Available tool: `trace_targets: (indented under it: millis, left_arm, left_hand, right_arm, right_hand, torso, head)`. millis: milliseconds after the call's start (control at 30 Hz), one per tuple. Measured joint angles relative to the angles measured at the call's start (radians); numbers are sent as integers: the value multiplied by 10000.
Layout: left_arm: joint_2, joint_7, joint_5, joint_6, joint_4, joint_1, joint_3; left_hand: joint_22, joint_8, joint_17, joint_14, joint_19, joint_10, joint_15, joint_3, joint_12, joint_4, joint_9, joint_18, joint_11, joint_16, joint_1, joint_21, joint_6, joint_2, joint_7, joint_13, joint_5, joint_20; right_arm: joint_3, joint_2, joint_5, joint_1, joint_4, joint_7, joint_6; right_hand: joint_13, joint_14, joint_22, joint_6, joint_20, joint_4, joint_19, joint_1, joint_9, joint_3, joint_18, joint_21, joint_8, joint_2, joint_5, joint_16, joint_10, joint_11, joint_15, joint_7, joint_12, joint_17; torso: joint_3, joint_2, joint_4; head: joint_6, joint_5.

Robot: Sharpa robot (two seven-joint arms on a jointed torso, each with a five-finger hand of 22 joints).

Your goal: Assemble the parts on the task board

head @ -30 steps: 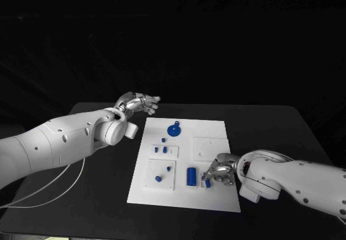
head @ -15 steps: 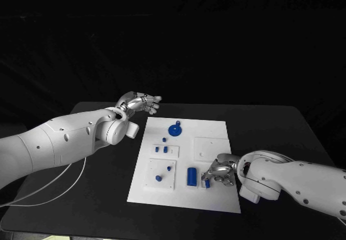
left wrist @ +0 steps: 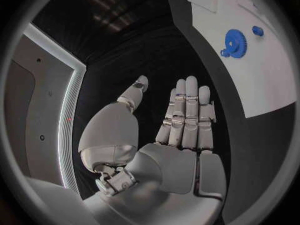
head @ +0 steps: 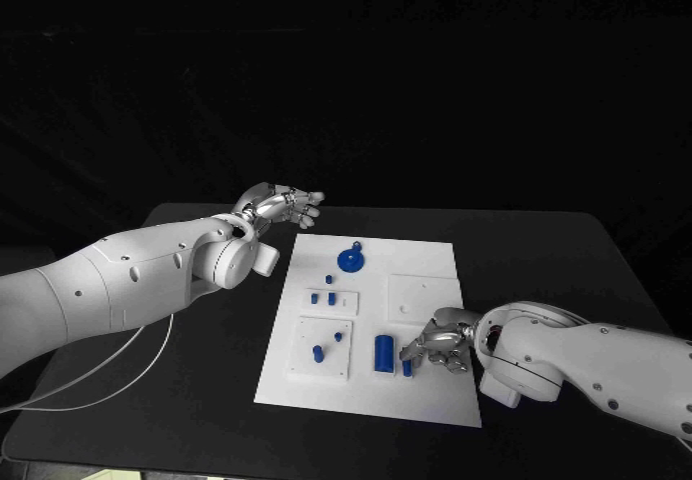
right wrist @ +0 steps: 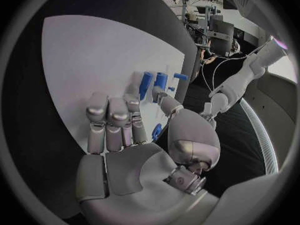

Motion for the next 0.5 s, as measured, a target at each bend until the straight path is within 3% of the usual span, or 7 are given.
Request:
trace_targets:
  millis: [333, 500]
  left_arm:
    - [-4, -4, 0, 0, 0, 0, 0]
    - [-8, -6, 0, 0, 0, 0, 0]
  left_hand:
    - [-1, 0, 1, 0, 0, 0, 0, 0, 0, 0, -9, -6, 0, 0, 0, 0, 0, 0, 0, 1, 0, 0]
    - [-2, 0, 0, 0, 0, 0, 0, 0, 0, 0, -8, -8, 0, 0, 0, 0, 0, 0, 0, 1, 0, 0]
  right_arm:
    - [-4, -38, 0, -7, 26, 49, 15]
    - [-6, -136, -8, -17, 75, 159, 113]
  right_hand:
    - [0, 5, 0, 0, -30, -96, -35, -48, 7, -288, 16, 0, -6, -59, 0, 0, 0, 0, -5, -1, 0, -1]
    - [0, 34, 0, -1, -53, -238, -57, 406, 21, -368, 23, 0, -7, -289, 0, 0, 0, 0, -31, -2, 1, -1]
  torso:
    - [1, 0, 0]
    - [2, 0, -3]
  head:
    - [1, 18]
    - [5, 12]
